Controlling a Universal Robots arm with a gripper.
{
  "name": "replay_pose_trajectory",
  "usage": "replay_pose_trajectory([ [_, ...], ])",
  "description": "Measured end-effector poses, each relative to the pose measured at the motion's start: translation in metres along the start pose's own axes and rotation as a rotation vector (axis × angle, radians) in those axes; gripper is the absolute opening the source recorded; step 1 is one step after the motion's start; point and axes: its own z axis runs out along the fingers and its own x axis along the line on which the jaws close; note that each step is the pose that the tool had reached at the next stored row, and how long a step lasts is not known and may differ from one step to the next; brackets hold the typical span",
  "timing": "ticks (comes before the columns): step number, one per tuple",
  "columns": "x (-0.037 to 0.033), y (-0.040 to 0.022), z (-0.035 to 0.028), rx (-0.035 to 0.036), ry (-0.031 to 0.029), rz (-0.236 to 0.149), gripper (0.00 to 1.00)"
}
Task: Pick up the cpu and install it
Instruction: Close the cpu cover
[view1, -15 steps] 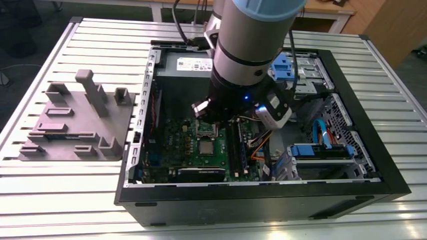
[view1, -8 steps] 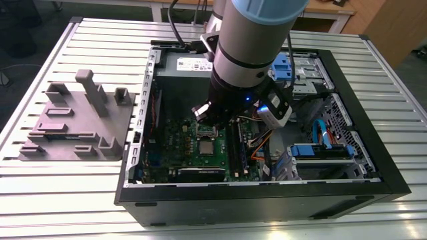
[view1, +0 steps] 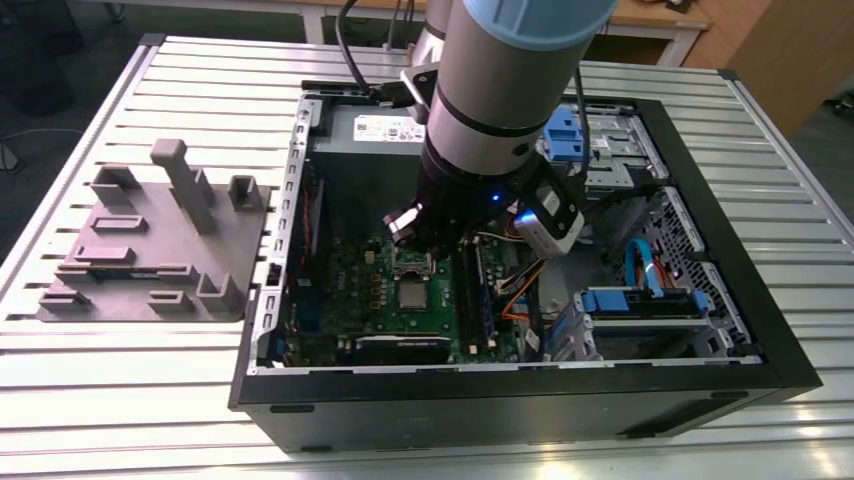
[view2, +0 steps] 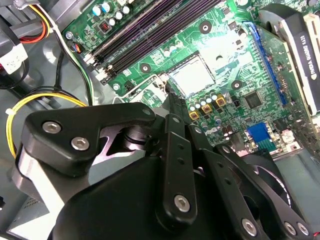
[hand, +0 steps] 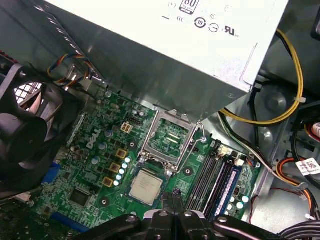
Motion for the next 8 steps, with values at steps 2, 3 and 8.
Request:
replay_pose_trajectory([
  [2, 0.0000, 0.0000, 0.0000, 0.0000, 0.0001, 0.000, 0.10],
  [3, 0.0000, 0.0000, 0.0000, 0.0000, 0.0000, 0.000, 0.10],
  [8, 0.0000, 0.0000, 0.0000, 0.0001, 0.0001, 0.000, 0.10],
])
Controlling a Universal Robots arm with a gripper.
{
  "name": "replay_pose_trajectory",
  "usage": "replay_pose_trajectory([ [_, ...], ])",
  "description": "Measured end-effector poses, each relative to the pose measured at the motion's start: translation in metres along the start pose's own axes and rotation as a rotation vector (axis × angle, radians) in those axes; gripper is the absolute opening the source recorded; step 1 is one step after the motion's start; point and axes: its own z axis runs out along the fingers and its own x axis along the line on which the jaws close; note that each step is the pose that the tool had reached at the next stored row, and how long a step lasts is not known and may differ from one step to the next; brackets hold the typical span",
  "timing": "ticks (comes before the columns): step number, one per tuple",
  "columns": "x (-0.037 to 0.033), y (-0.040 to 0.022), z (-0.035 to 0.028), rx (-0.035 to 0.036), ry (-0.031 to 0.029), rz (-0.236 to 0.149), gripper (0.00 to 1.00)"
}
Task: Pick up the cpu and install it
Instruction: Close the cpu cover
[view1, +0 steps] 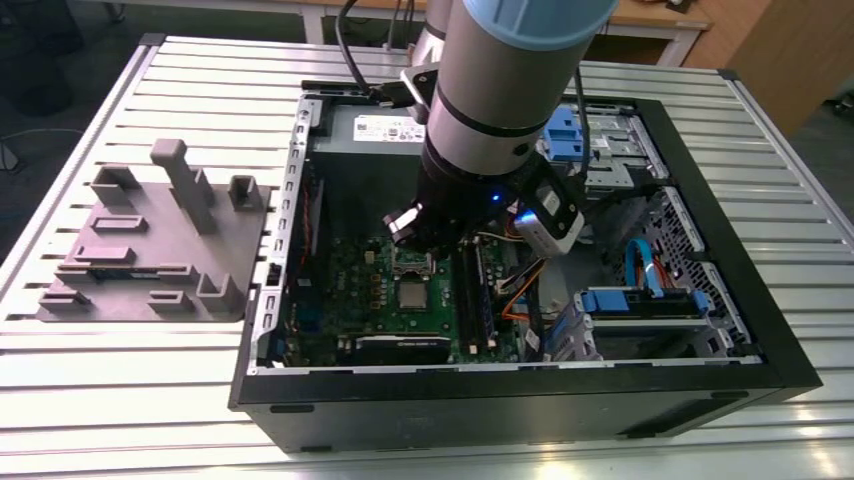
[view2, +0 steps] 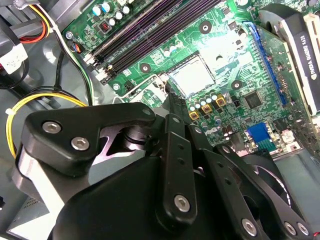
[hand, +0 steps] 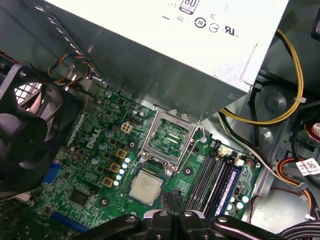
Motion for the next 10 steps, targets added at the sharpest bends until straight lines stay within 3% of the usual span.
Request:
replay_pose_trajectory([
  [4, -0.0009, -0.0004, 0.0002, -0.0001, 0.0000, 0.000, 0.10],
  [8, -0.0061, -0.0029, 0.0009, -0.0010, 0.0008, 0.000, 0.10],
  [10, -0.0063, -0.0031, 0.0014, -0.0093, -0.0021, -0.005, 0.10],
])
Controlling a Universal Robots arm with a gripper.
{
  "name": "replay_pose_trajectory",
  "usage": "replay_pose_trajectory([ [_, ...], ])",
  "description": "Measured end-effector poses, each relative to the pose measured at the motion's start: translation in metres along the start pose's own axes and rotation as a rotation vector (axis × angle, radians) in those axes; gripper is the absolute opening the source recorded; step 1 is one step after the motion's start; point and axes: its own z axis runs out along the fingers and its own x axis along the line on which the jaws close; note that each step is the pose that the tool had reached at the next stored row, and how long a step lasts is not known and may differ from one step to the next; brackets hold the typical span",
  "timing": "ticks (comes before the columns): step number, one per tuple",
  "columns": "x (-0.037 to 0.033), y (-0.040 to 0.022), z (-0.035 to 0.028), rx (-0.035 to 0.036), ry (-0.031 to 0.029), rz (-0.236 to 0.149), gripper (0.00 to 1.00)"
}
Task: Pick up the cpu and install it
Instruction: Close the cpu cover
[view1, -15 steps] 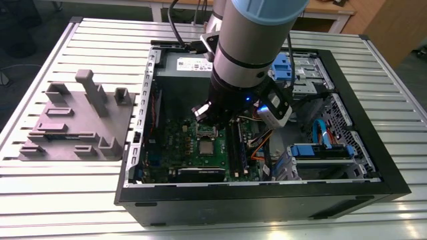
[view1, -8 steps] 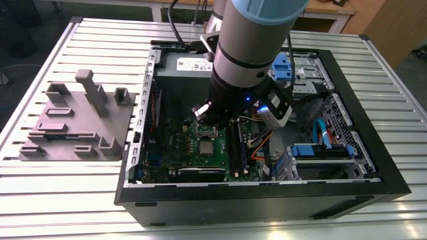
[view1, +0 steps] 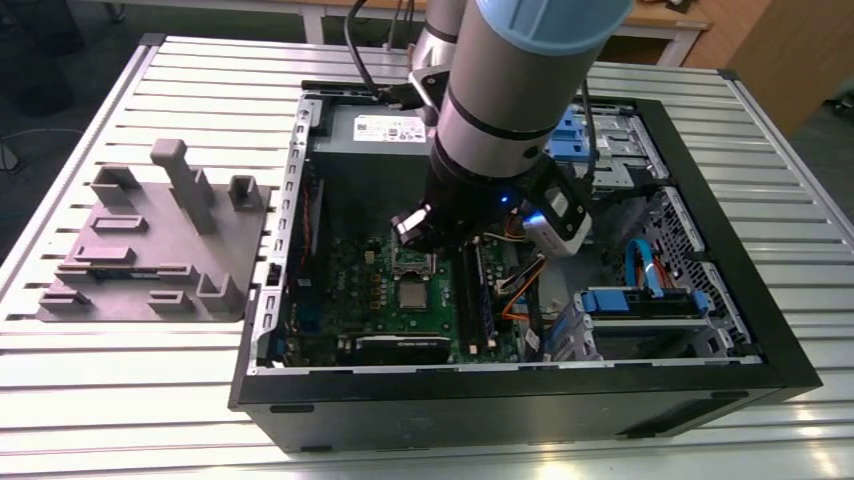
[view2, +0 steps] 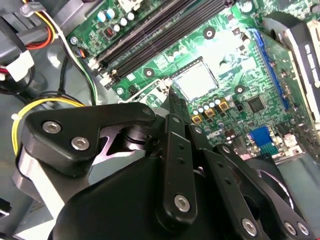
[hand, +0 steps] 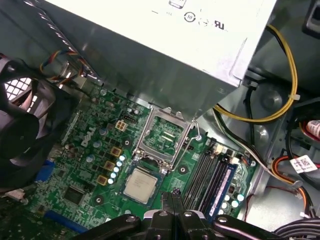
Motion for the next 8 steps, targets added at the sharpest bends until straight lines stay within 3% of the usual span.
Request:
replay_pose_trajectory([
  [2, -0.0001, 0.0000, 0.0007, -0.0061, 0.0009, -0.024, 0.10],
  [5, -0.0005, -0.0005, 0.0017, -0.0073, 0.0073, -0.068, 0.10],
  [6, -0.0010, -0.0008, 0.0020, -0.0119, 0.0059, -0.073, 0.10],
  [8, -0.0025, -0.0014, 0.0023, -0.0352, -0.0048, -0.082, 0.10],
])
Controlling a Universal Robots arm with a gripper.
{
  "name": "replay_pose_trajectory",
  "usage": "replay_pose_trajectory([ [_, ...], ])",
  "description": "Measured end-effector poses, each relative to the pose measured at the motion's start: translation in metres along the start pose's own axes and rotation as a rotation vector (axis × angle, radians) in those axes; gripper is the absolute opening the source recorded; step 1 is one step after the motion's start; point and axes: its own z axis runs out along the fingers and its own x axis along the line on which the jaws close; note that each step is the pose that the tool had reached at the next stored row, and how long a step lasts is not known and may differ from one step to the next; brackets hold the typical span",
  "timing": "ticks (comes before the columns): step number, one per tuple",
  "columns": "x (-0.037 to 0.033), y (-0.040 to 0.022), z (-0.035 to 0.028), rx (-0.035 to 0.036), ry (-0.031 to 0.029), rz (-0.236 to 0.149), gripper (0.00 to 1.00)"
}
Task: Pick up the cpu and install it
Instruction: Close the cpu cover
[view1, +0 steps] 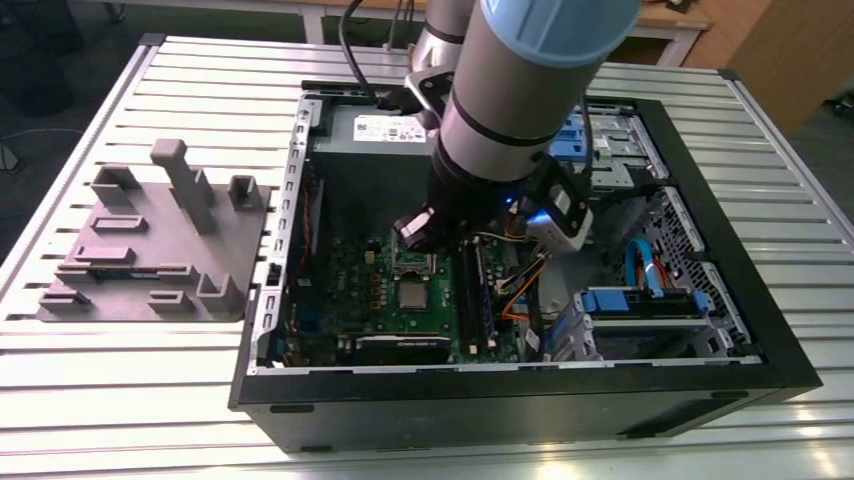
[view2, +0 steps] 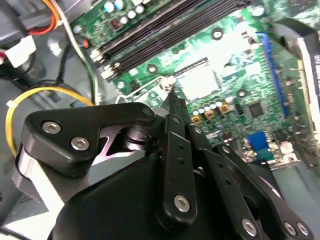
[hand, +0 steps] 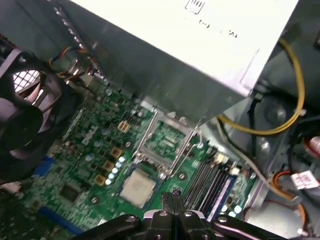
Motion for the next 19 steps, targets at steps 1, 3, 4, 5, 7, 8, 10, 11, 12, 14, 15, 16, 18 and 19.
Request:
replay_pose_trajectory([
  [1, -0.0007, -0.0005, 0.0000, -0.0143, -0.0072, -0.004, 0.10],
  [3, -0.0033, -0.0020, 0.0001, -0.0362, -0.0185, -0.010, 0.10],
  [4, -0.0051, -0.0030, 0.0004, -0.0424, -0.0218, -0.011, 0.10],
  [5, -0.0067, -0.0040, 0.0010, -0.0465, -0.0239, -0.012, 0.10],
  [7, -0.0104, -0.0058, 0.0027, -0.0502, -0.0254, -0.013, 0.10],
  [8, -0.0118, -0.0063, 0.0035, -0.0507, -0.0253, -0.014, 0.10],
  [10, -0.0133, -0.0066, 0.0053, -0.0519, -0.0258, -0.016, 0.10],
  [11, -0.0133, -0.0067, 0.0057, -0.0525, -0.0261, -0.016, 0.10],
  [12, -0.0133, -0.0067, 0.0057, -0.0524, -0.0259, -0.016, 0.10],
  [14, -0.0133, -0.0067, 0.0057, -0.0524, -0.0258, -0.016, 0.10],
  [15, -0.0134, -0.0067, 0.0058, -0.0524, -0.0259, -0.016, 0.10],
  [16, -0.0134, -0.0067, 0.0058, -0.0525, -0.0259, -0.016, 0.10],
  [18, -0.0133, -0.0068, 0.0061, -0.0549, -0.0271, -0.017, 0.10],
  [19, -0.0134, -0.0070, 0.0067, -0.0639, -0.0322, -0.018, 0.10],
])
